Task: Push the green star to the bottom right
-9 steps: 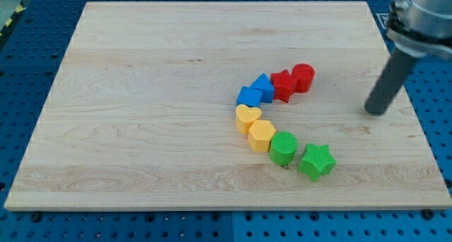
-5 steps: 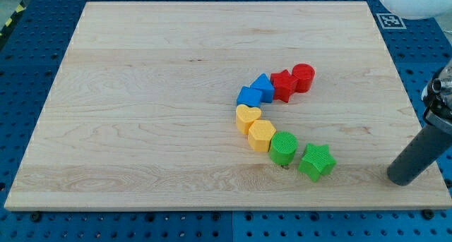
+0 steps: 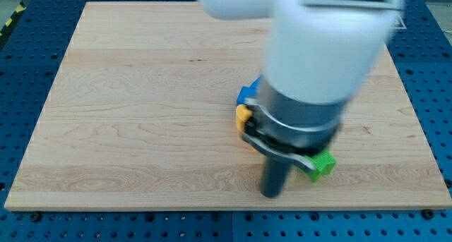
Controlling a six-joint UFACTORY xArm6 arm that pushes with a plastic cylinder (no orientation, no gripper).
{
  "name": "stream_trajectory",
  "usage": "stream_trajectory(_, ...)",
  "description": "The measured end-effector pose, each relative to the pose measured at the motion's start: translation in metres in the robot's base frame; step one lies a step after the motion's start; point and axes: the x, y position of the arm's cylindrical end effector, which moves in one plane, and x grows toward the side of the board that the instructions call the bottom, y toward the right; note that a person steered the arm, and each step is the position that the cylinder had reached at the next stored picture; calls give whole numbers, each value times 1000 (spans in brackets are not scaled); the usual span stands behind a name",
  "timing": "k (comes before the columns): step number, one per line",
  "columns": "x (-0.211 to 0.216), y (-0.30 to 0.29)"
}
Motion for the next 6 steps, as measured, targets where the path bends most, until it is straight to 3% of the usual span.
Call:
stream_trajectory(2, -21, 82)
stream_trajectory(4, -24, 112)
stream_trajectory(5, 8, 130)
stream_trajectory(6, -13, 134)
